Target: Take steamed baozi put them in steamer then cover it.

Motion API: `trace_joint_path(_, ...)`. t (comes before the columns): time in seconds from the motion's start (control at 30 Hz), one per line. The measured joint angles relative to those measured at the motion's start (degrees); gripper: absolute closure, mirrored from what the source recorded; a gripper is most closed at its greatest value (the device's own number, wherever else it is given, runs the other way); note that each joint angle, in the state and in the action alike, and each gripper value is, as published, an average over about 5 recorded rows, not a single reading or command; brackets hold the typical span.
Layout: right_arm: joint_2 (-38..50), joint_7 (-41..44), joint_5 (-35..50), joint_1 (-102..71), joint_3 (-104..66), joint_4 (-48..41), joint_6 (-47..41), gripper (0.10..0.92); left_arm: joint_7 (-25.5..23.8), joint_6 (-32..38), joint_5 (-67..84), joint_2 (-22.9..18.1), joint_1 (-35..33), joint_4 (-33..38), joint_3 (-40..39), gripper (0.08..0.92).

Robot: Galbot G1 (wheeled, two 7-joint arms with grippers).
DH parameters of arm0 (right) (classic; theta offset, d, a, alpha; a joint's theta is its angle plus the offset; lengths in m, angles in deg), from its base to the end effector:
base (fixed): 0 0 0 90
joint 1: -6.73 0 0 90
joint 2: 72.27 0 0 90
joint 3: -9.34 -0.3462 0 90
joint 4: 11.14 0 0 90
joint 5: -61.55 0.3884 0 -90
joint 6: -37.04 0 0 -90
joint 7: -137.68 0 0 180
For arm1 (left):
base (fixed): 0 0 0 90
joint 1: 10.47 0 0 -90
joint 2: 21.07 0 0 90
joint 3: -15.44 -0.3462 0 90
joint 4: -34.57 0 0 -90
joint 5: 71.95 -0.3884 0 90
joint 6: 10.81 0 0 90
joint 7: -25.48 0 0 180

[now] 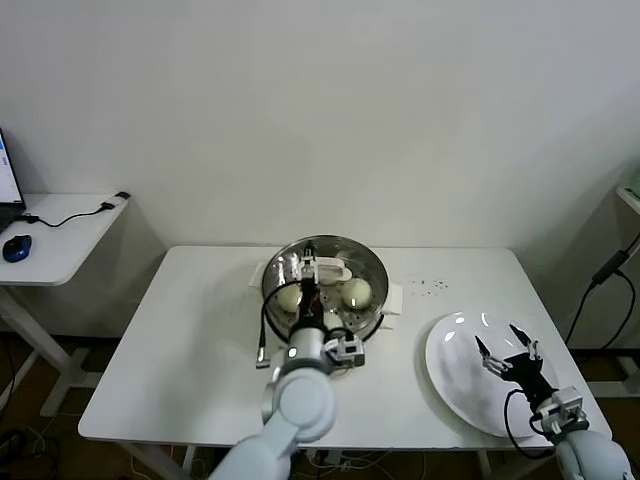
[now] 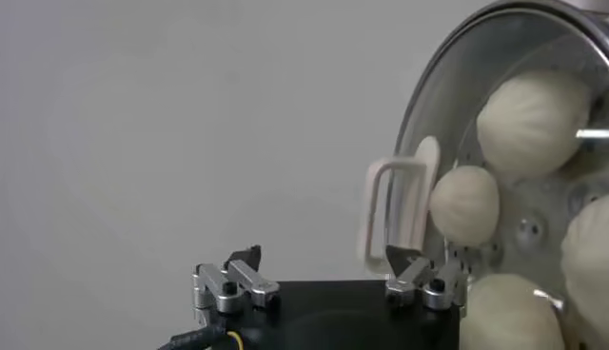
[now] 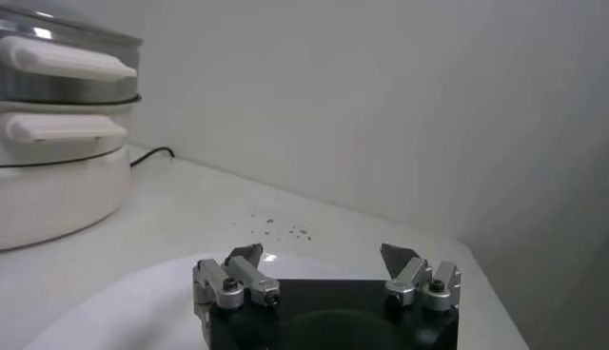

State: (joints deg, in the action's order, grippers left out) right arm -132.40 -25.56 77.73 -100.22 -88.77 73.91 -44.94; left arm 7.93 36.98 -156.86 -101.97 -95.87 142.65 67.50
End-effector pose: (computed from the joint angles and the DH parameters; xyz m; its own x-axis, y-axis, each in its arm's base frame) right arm 0.2784 -0.2364 -0.4006 -0.9611 -0.1508 0.2315 -0.2007 0.9570 -0.2097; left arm 0.3110 -0.1885 -0.2345 -0.9990 -0.0202 0.0387 0.0360 0.1186 0.9923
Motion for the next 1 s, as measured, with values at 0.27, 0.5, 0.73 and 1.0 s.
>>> trace_joint_path(0.27,-0.7,-0.4,0.4,-0.3,-0.6,1.7,-1.1,0.203,7.0,0.0,11.0,5.0,-6.5,7.5,5.1,0.177)
trace_joint_path(0.5,-2.0,-1.2,0.5,-1.2,-0.9,4.0,-1.6,0.203,16.2,0.4,27.9,7.3,-14.5,11.2,16.0,0.177)
trace_joint_path(0.73,-3.5,-1.8,-0.2,-2.0,-0.8,6.5,-2.0,0.203,19.7,10.2,48.7,6.5,-23.5,12.2,30.1,0.177)
trace_joint_path(1.0,-5.4,-1.7,-0.6,-3.2,-1.0,8.7,-2.0,0.203,19.8,27.7,70.0,3.2,-30.7,10.8,42.0,0.177)
